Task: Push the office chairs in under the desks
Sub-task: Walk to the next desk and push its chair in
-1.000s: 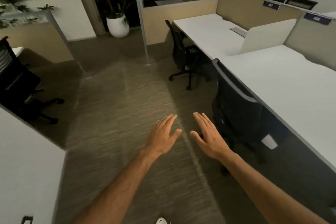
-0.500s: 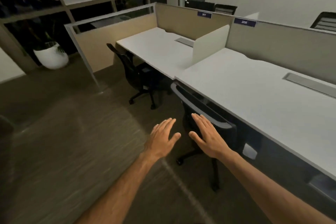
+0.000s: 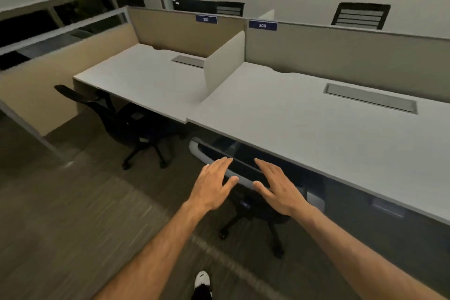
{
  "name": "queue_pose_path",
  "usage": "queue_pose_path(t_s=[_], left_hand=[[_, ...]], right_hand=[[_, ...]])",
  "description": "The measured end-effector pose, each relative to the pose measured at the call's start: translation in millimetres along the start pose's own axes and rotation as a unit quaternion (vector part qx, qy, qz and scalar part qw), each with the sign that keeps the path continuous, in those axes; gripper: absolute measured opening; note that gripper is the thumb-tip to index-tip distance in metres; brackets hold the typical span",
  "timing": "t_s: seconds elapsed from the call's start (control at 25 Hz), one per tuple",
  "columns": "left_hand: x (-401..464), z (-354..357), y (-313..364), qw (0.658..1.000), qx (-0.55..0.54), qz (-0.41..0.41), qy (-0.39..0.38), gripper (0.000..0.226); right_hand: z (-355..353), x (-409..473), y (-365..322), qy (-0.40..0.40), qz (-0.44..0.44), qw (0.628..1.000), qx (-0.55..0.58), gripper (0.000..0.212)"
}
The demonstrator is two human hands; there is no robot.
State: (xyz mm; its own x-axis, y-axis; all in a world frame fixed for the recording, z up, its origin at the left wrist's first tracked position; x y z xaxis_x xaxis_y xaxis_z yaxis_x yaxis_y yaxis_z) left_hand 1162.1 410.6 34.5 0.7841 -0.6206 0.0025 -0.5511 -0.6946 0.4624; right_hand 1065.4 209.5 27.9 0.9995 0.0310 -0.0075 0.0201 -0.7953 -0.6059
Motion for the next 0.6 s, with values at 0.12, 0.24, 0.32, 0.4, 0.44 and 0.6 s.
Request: queue_pose_path(t_s=[0.12, 0.24, 0.32, 0.4, 0.44, 0.6], left_hand=[[37.3, -1.1, -16.3, 0.998, -0.007, 0.05, -0.046, 0.065], [67.5, -2.1, -36.6, 0.991, 0.008, 0.101, -0.087, 0.067], [82.5, 0.1, -50.0, 0.985, 0.035, 0.135, -0.099, 0.067], [93.1, 5.7, -63.6, 0.977, 0.079, 0.164, -0.115, 0.066], [96.9, 10.2, -71.1, 0.972, 0.091, 0.172, -0.133, 0.066], [109.7, 15.9, -88.6, 0.96, 0.116, 0.202, -0.153, 0.073]], right_hand=[[1.4, 8.2, 11.0, 0.041, 0.07, 0.996, 0.036, 0.068], [9.4, 17.3, 13.2, 0.076, 0.127, 0.988, 0.032, 0.066], [16.2, 21.0, 12.0, 0.091, 0.145, 0.985, 0.013, 0.063], [26.5, 26.9, 10.1, 0.096, 0.156, 0.983, -0.023, 0.058], [32.3, 28.5, 10.0, 0.091, 0.165, 0.981, -0.043, 0.057], [49.6, 29.2, 11.7, 0.08, 0.213, 0.965, -0.128, 0.059]])
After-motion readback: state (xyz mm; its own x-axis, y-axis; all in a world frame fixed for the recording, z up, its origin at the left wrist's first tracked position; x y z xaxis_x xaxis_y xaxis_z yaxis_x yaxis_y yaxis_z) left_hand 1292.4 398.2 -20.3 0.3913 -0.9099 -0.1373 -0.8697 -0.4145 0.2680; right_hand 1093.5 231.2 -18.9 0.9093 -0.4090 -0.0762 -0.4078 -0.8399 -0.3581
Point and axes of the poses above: each hand's wrist, its own x-axis towards the middle knuckle, its own z-axis out of the palm, y = z × x, the point moved 3 cm from there along x, towards the middle knuckle, and after that the axes turned 4 degrees about -y, right-handed, at the moved point
